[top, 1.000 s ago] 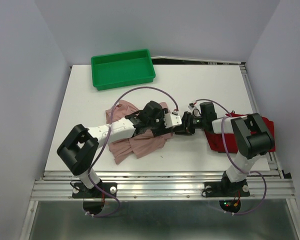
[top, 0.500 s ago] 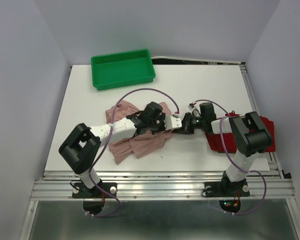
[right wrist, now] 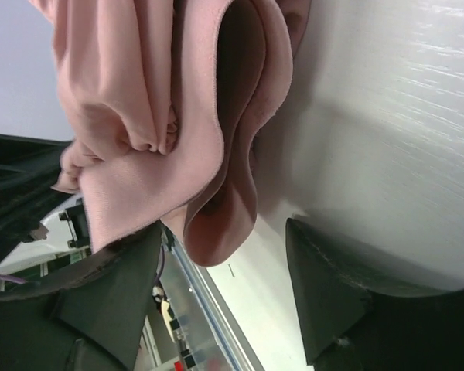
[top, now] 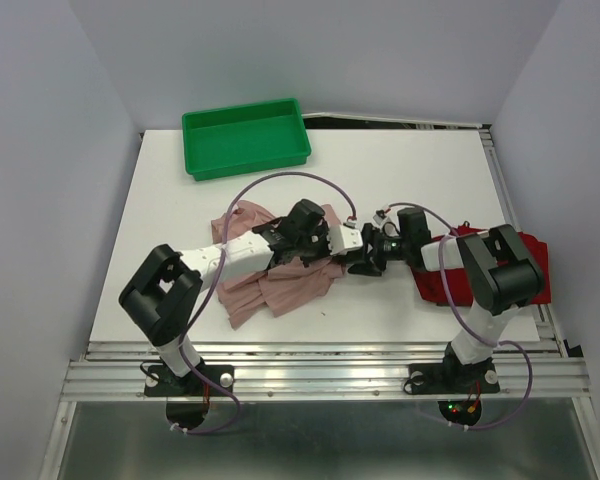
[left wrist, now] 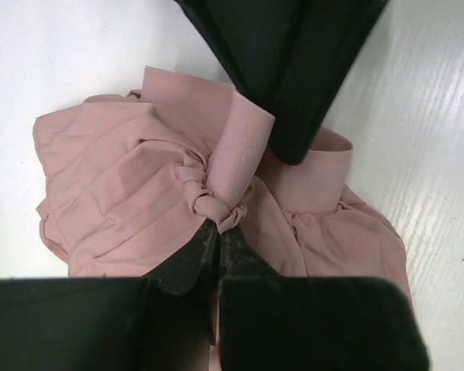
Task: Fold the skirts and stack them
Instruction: Fold the skirt
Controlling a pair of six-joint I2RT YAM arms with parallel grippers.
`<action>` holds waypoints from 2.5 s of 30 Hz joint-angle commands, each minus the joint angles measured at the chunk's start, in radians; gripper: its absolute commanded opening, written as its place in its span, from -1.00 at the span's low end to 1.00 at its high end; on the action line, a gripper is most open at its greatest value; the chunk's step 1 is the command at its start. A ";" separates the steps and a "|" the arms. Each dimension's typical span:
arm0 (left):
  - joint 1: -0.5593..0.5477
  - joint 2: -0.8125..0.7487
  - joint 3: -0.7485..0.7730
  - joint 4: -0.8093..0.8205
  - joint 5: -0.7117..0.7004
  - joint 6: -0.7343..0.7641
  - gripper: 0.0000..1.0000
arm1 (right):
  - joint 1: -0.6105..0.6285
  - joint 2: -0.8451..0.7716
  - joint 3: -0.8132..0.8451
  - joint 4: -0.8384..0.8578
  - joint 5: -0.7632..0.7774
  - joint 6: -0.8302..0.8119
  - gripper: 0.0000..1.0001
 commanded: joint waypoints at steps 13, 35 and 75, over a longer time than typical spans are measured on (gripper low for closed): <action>0.010 -0.039 0.051 -0.137 -0.003 0.016 -1.00 | 0.048 0.068 0.039 0.113 0.008 0.069 -0.86; -0.003 -0.026 -0.049 -0.121 0.167 -0.209 -1.00 | 0.048 0.028 0.009 0.160 0.025 0.105 -0.99; 0.116 0.004 0.063 -0.131 0.184 -0.328 -1.00 | -0.024 0.071 0.050 0.130 -0.016 0.014 0.00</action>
